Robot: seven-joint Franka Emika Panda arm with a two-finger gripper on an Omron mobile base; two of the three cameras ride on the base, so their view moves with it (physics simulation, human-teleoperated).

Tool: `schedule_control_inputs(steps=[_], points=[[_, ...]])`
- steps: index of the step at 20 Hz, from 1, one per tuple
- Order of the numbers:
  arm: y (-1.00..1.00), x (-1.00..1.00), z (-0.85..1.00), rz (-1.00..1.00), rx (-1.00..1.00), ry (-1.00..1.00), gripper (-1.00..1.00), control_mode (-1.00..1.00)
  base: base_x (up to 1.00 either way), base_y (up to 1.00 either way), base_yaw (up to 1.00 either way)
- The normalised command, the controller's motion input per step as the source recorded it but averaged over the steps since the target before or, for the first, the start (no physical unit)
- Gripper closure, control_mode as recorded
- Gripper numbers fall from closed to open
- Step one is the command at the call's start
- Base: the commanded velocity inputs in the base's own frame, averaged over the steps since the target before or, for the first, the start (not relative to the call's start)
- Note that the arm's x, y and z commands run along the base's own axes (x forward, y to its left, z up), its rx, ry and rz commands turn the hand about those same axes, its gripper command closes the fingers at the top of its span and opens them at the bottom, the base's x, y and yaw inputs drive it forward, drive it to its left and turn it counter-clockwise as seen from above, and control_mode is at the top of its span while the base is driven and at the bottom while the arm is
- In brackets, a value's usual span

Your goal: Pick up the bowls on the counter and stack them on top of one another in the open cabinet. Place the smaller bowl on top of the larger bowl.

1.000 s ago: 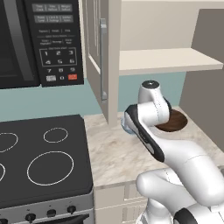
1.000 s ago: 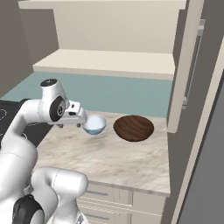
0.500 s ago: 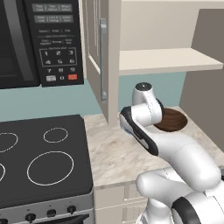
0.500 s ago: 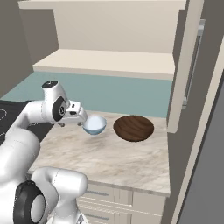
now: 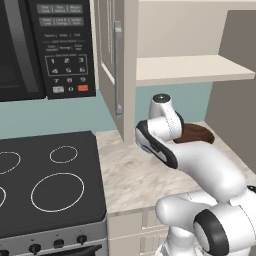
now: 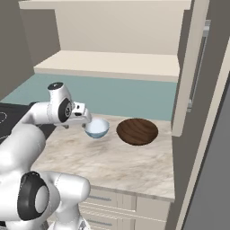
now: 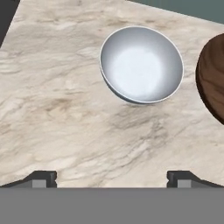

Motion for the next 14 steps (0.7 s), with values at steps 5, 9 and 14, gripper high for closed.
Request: schedule_control_inputs(steps=[5, 9, 14], points=[[0.02, 0.12, -0.19, 0.02, -0.02, 0.00, -1.00, -1.00, 0.00, 0.00, 0.00], [0.00, 0.19, -0.21, 0.02, -0.03, 0.00, -1.00, -1.00, 0.00, 0.00, 0.00], [0.03, 0.22, -0.16, 0.01, -0.03, 0.00, -1.00, -1.00, 0.00, 0.00, 0.00]])
